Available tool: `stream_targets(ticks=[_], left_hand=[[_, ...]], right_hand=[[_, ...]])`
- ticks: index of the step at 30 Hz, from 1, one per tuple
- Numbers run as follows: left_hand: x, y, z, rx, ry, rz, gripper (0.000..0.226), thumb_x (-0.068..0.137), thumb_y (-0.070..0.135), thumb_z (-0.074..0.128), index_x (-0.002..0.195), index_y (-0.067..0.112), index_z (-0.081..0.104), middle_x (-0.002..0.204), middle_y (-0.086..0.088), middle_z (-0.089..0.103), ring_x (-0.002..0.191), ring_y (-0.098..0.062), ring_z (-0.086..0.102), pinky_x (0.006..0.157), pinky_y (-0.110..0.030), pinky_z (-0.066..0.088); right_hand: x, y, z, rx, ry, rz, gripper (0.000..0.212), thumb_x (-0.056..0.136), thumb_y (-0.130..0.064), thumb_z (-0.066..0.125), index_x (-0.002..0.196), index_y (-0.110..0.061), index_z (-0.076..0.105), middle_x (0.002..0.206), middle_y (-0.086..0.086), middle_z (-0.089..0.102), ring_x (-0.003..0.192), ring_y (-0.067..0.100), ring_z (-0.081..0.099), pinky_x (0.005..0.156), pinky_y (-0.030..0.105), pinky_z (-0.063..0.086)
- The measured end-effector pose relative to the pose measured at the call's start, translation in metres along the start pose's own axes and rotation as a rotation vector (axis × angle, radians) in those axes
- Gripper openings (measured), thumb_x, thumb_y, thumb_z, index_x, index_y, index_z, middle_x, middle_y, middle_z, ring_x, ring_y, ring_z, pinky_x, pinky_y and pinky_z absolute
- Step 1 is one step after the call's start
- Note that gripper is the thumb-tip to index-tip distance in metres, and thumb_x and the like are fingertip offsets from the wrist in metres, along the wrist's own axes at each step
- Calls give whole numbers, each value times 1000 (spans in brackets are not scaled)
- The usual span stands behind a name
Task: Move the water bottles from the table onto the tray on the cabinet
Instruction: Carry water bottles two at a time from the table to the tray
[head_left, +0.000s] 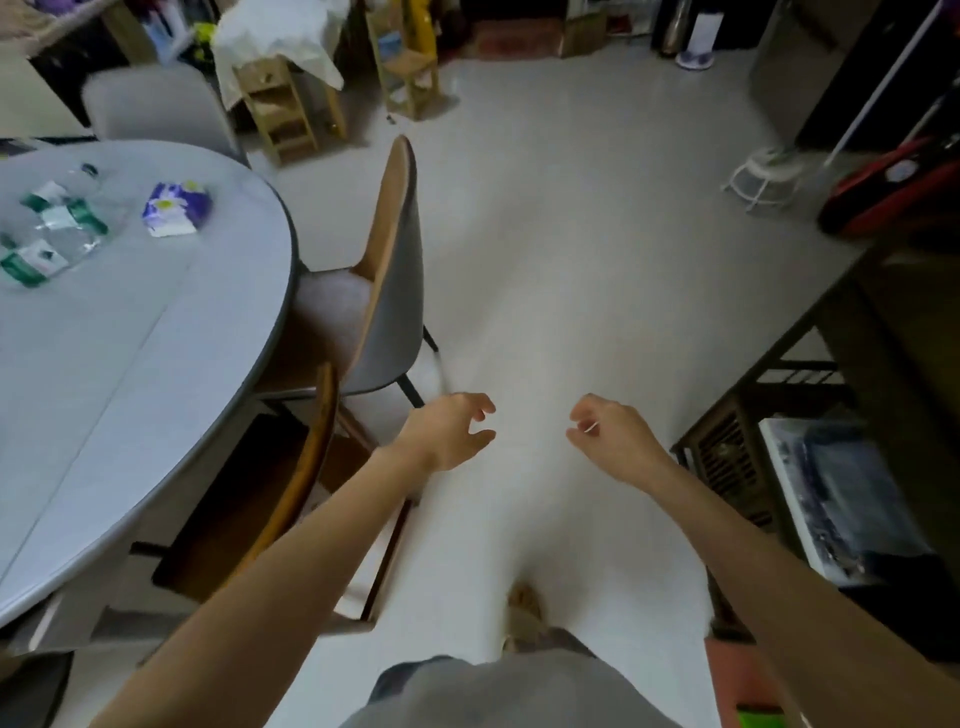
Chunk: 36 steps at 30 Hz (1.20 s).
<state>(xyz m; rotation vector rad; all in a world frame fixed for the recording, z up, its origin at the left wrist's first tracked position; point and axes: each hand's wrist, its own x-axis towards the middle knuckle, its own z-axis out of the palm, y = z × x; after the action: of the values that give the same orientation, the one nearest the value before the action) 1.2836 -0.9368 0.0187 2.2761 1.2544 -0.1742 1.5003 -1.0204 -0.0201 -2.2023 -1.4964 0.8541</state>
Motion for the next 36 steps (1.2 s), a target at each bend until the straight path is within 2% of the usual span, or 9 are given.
stream_targets(ticks=[4,10,15,26,29,36], left_hand=[[89,-1,-40,-62,25,-14,37,92,31,59,128,19,56,123,1,63,109,-20,61,94,-38,49],[231,-12,-82,2,-37,13,39,94,33,57,130,19,54,126,1,62,114,-20,58,95,-37,48],[366,-20,-128,-10,-68,51,40,94,33,58,131,18,54,126,-1,62,111,-21,60,96,-40,49],[628,-25,-243,36,-120,69,39,92,34,59,128,20,56,123,2,64,110,-19,60,91,-34,49],[697,-37,-265,4,-91,25,39,92,34,60,128,20,57,123,1,64,110,-19,60,93,-36,50],[824,-85,-335,-139,-11,-206,38,93,32,59,127,16,57,124,-2,63,114,-21,58,95,-38,48]], right_hand=[[96,-13,-36,-24,-28,-30,24,88,-24,62,108,-12,61,102,7,66,88,23,61,80,32,50],[239,-18,-70,-84,-73,-26,28,89,-27,60,112,-13,59,104,5,65,90,22,61,77,30,46],[360,-21,-109,-75,-51,25,28,88,-26,59,112,-12,59,105,6,65,90,21,61,76,29,45],[607,-41,-210,-57,-12,72,28,89,-25,58,114,-11,59,106,7,65,93,22,61,79,32,48],[687,-44,-227,-85,-50,21,29,90,-25,58,115,-11,58,109,8,64,95,23,60,81,33,48],[885,-85,-273,-246,-197,-188,30,90,-25,58,115,-9,58,115,11,63,102,26,59,85,34,47]])
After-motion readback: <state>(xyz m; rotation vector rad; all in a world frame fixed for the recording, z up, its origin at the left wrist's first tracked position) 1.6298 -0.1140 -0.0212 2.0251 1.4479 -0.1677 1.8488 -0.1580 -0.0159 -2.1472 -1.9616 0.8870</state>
